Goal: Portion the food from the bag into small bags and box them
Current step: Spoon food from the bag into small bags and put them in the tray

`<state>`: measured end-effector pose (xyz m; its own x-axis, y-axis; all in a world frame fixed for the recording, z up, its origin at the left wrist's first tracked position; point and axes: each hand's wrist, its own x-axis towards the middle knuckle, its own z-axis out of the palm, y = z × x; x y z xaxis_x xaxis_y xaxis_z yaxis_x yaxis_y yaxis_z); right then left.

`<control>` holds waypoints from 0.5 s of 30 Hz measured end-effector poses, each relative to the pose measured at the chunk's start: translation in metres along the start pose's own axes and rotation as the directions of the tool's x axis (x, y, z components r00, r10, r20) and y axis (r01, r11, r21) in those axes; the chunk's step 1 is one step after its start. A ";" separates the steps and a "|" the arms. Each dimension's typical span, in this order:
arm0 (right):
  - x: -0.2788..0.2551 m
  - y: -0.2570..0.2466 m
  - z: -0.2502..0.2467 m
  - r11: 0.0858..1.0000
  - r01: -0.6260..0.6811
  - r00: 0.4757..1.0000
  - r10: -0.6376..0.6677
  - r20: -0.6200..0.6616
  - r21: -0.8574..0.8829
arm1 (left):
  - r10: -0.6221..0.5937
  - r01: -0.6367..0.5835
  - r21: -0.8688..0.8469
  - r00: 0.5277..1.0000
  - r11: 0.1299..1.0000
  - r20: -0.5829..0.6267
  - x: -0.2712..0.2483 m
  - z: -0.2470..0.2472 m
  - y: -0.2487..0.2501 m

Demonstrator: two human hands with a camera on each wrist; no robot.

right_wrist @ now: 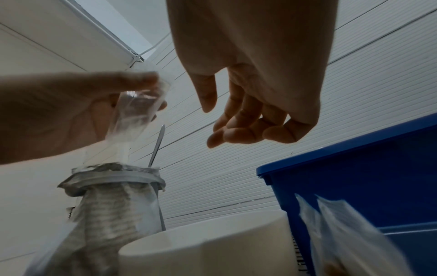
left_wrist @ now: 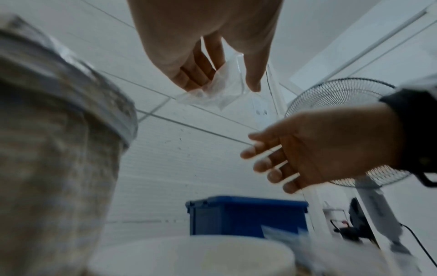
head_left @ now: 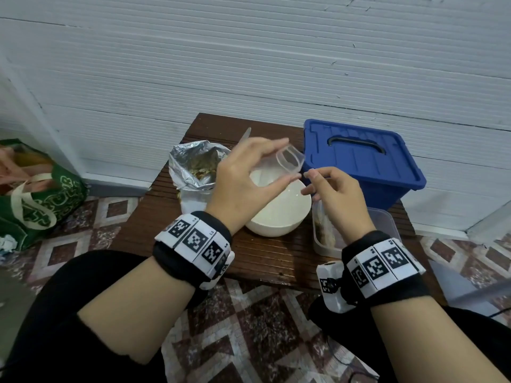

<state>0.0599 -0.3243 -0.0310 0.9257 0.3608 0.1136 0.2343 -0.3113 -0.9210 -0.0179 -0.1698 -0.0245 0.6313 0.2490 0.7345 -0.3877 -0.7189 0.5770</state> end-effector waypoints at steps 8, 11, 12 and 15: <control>0.007 -0.026 0.028 0.997 0.073 0.995 -0.070 0.064 -0.035 | -0.194 0.244 0.139 0.935 0.960 -0.298 0.038 -0.072 -0.019; 0.015 -0.038 0.046 0.993 0.112 0.991 -0.110 0.078 -0.031 | -0.334 0.389 0.163 0.898 0.906 -0.288 0.041 -0.093 -0.043; 0.018 -0.041 0.053 0.992 0.123 0.989 -0.120 0.081 -0.033 | -0.391 0.440 0.160 0.881 0.884 -0.266 0.040 -0.096 -0.048; 0.028 -0.052 0.072 0.989 0.138 0.987 -0.133 0.092 -0.050 | -0.547 0.566 0.161 0.823 0.808 -0.153 0.036 -0.097 -0.057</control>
<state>0.0521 -0.2349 -0.0068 0.8550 0.4786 0.1997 0.3740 -0.3025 -0.8767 -0.0379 -0.0565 0.0036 0.6292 0.6970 0.3438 0.1524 -0.5445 0.8248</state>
